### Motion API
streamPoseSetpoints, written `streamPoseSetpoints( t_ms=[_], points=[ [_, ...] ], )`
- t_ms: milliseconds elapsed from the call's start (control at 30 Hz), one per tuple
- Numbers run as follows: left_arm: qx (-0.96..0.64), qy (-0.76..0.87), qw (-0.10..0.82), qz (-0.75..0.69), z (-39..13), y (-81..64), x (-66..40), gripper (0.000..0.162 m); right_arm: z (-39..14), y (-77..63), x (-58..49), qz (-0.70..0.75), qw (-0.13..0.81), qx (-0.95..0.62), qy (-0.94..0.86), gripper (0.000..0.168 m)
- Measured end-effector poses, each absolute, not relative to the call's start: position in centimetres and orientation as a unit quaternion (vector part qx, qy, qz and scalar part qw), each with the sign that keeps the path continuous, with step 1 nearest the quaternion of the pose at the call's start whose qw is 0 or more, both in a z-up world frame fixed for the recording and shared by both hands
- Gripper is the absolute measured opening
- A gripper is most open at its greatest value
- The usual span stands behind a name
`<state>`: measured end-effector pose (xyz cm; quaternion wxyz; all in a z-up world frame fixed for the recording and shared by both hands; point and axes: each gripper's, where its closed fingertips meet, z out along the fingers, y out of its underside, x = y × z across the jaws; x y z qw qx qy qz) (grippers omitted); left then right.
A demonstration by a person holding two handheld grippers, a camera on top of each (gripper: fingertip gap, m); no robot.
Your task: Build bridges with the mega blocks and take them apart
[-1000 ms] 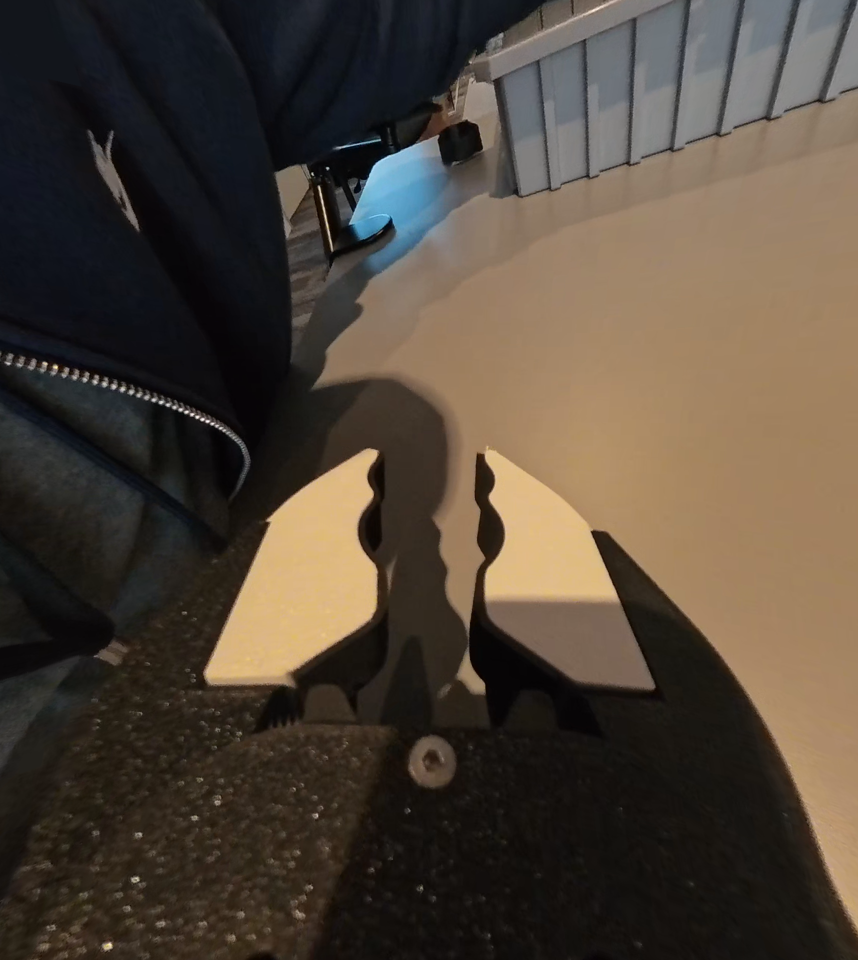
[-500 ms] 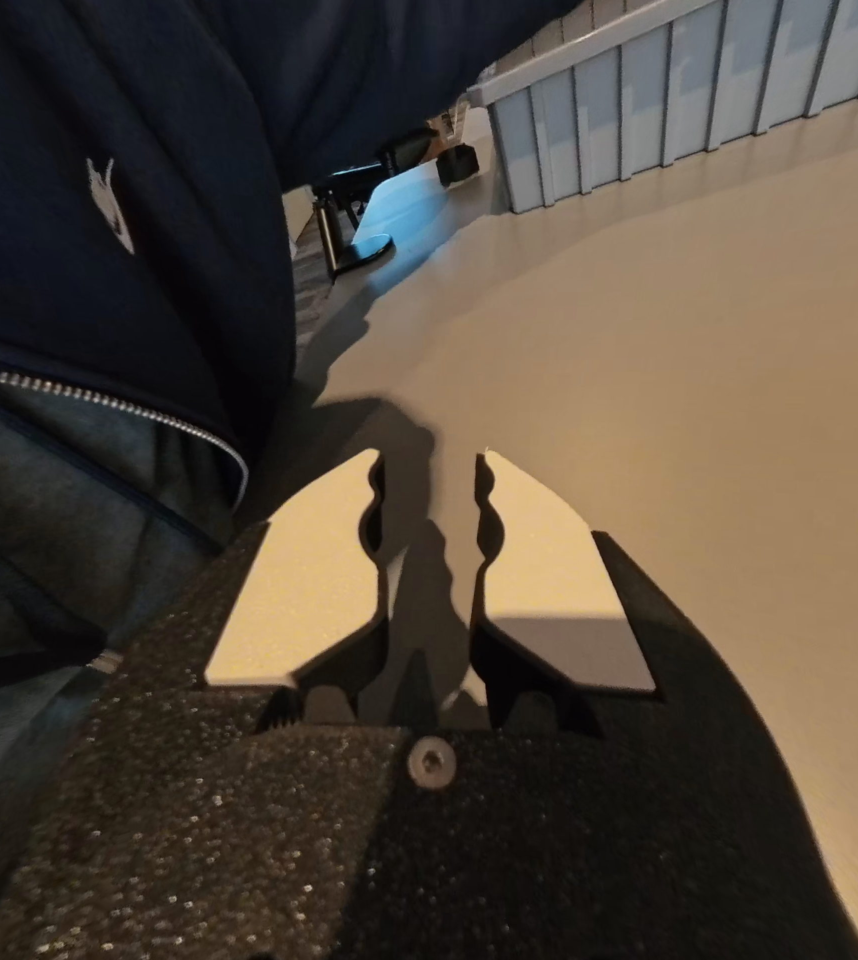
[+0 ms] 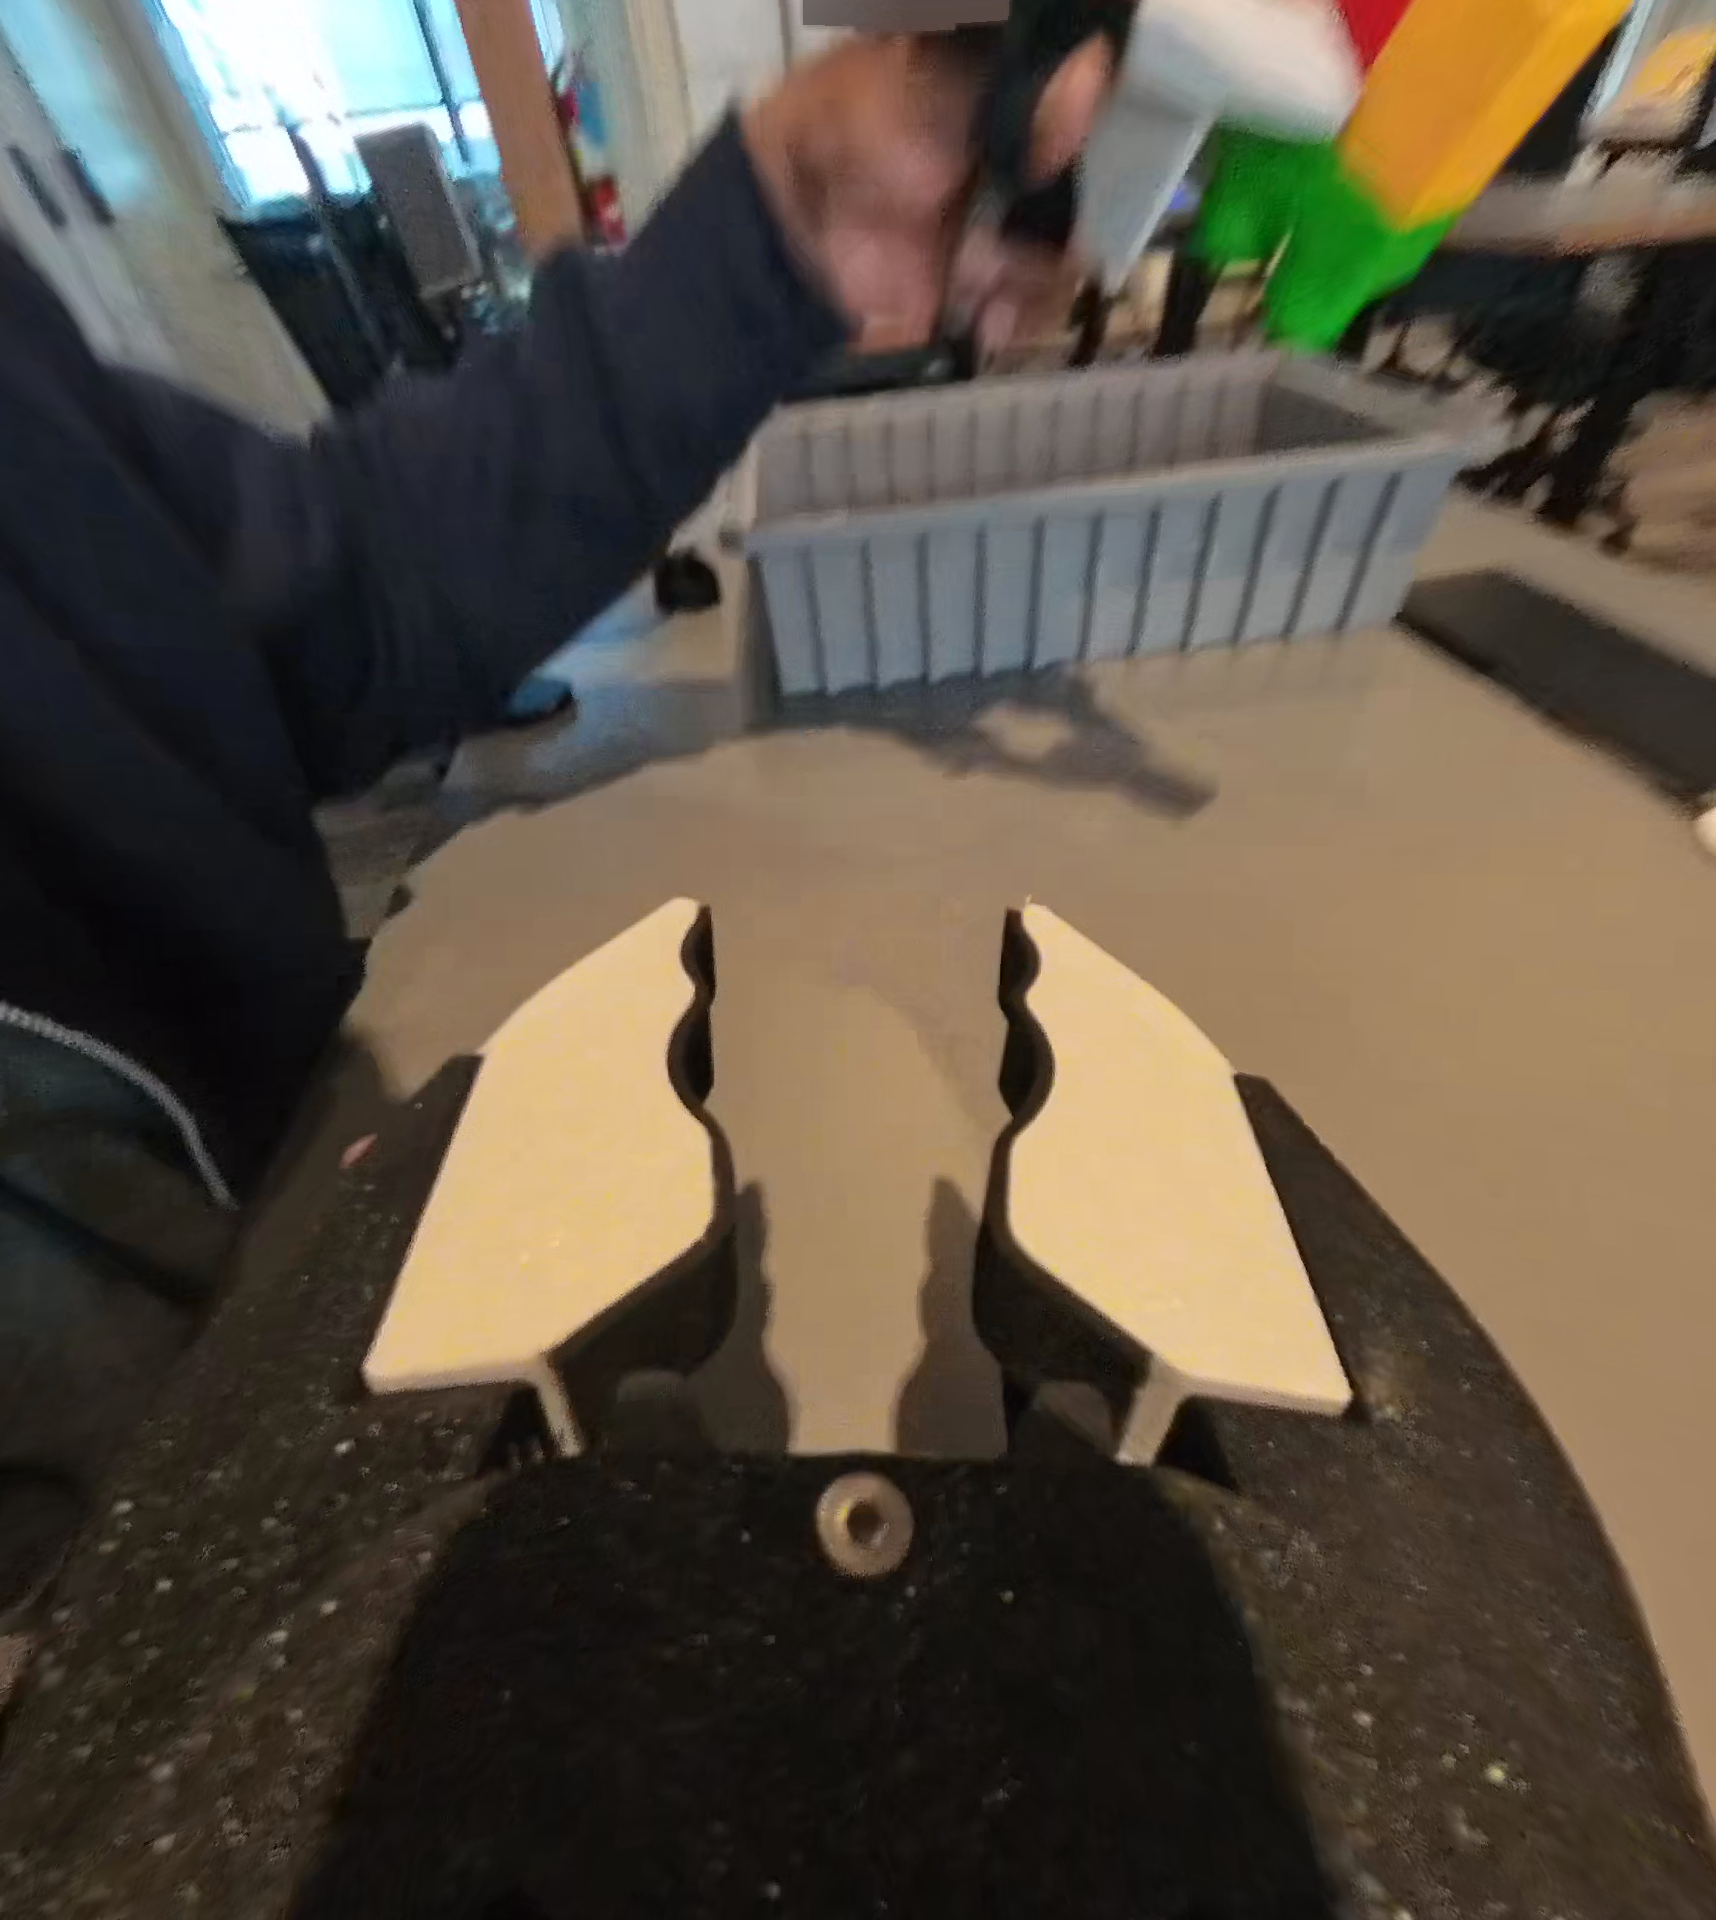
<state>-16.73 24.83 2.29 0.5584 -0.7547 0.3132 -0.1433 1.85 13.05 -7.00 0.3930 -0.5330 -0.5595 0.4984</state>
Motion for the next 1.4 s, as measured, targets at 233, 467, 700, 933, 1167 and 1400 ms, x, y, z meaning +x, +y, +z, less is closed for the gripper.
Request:
streamPoseSetpoints(
  t_ms=[233,467,700,933,1167,1400],
  points=[
    [-0.659,0.354,0.499,-0.437,-3.6,20.8,0.0,0.037,-1.2,18.0,4.1,0.495,0.435,-0.556,-0.506,0.068],
    [-0.647,0.404,0.459,-0.456,-7.8,18.8,4.3,0.037,-4.1,19.0,4.3,0.546,0.367,-0.588,-0.470,0.059],
    [-0.645,0.411,0.436,-0.474,-9.0,18.3,4.9,0.037,-6.3,18.7,3.7,0.535,0.347,-0.598,-0.486,0.042],
    [-0.657,0.388,0.432,-0.480,-9.6,18.7,4.9,0.038,-7.8,19.0,3.5,0.513,0.336,-0.614,-0.497,0.036],
    [-0.642,0.371,0.426,-0.519,-9.4,18.2,4.2,0.054,-6.1,20.2,4.4,0.570,0.344,-0.605,-0.437,0.036],
    [-0.632,0.342,0.451,-0.529,-9.9,18.9,6.4,0.044,-6.2,20.0,4.1,0.589,0.351,-0.597,-0.417,0.036]
  ],
)
